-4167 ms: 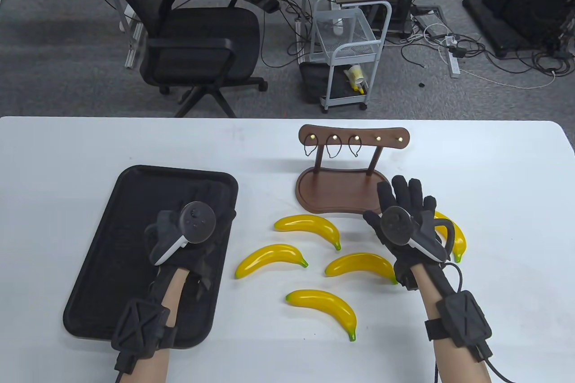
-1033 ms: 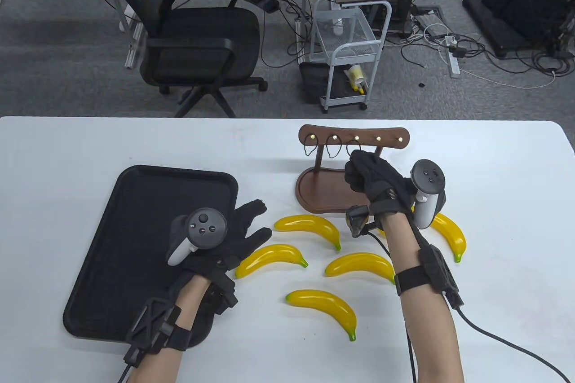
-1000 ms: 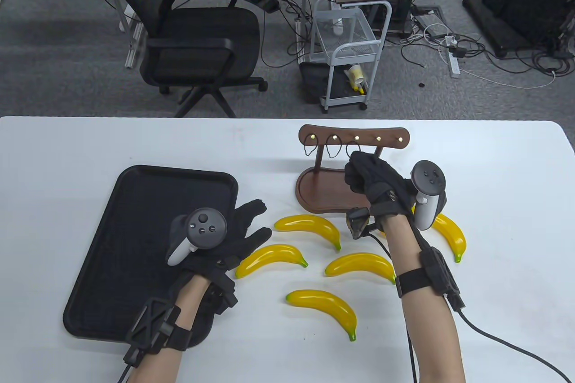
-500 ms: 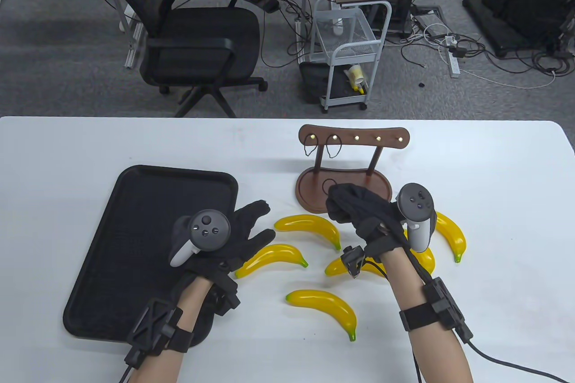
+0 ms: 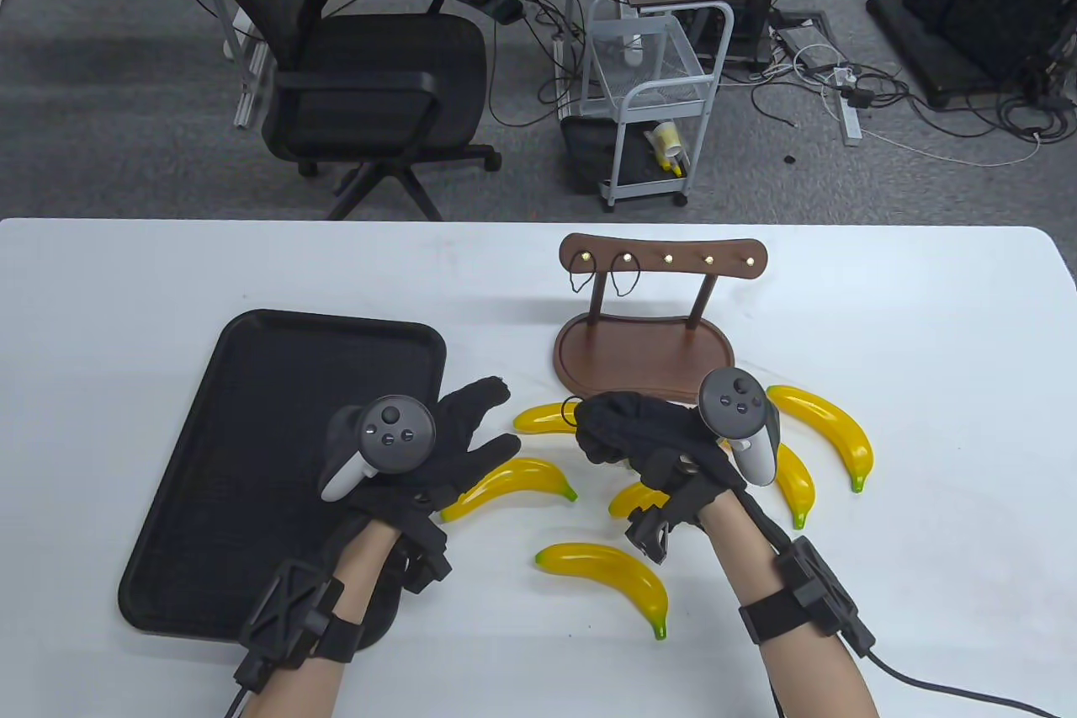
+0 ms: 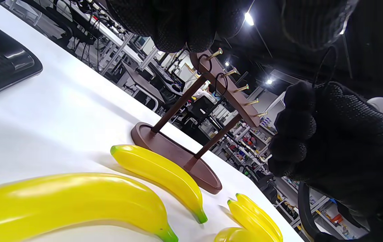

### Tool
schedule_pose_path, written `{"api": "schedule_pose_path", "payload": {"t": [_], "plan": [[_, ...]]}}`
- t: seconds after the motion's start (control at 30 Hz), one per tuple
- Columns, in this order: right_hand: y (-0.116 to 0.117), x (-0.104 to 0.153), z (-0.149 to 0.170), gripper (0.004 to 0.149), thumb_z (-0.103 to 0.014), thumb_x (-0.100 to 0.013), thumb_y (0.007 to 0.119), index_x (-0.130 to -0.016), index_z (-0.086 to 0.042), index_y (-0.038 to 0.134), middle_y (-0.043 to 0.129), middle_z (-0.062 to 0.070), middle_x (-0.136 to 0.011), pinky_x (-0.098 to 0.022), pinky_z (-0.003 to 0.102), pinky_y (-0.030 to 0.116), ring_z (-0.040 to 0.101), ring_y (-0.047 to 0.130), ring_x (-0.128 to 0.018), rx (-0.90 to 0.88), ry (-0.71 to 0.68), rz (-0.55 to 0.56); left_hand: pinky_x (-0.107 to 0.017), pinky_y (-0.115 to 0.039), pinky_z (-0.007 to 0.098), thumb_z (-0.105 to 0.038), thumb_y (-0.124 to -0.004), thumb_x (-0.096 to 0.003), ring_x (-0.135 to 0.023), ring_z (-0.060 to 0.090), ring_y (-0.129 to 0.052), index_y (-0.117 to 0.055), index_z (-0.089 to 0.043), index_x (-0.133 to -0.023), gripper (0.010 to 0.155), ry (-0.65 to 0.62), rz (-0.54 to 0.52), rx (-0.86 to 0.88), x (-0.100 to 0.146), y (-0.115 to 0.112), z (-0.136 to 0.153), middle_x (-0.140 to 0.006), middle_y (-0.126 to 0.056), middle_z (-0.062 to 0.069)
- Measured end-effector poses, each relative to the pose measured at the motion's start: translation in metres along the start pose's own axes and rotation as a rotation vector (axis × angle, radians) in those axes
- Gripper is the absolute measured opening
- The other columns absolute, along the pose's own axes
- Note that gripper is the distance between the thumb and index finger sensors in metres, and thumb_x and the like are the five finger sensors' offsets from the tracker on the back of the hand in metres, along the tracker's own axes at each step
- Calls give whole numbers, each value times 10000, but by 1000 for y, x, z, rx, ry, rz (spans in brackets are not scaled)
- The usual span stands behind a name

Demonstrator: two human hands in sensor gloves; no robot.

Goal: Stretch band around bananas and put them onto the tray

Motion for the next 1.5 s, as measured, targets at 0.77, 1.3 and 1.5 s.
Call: {"api": "schedule_pose_path", "payload": {"t": [0.77,1.3,1.5], "plan": [[41,-4,9,372,-330,-590,741,-849,-84,847,960,121,-727,-443,525,803,310,985,-596,29,18,-224,-885,-443,500,-635,-654,-558,-1196,325,-518,-345,-276,-1171,775,-1,57,-40,-4,-19,-4,-1285,-427,-1],[52,-6,15,370,-343,-589,748,-802,-73,883,995,108,-649,-380,498,833,272,1020,-508,-56,43,-343,-887,-448,501,-661,-667,-505,-1198,317,-531,-353,-287,-1168,823,-40,85,-28,-5,-24,-11,-1284,-437,-11],[56,-6,17,371,-349,-590,747,-798,-74,885,998,102,-640,-374,493,835,266,1021,-499,-55,52,-357,-889,-445,504,-686,-666,-478,-1198,319,-532,-352,-285,-1171,860,-56,96,-27,-5,-27,-14,-1285,-440,4]]}}
Point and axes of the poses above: the tracker on the back of each hand, its own z axis roughly to the little-finger side, its own x axis roughly from the fingertips to the wrist, y = z × x, the point moved 2 cm from there along -x, roughly from the wrist to the fingertips
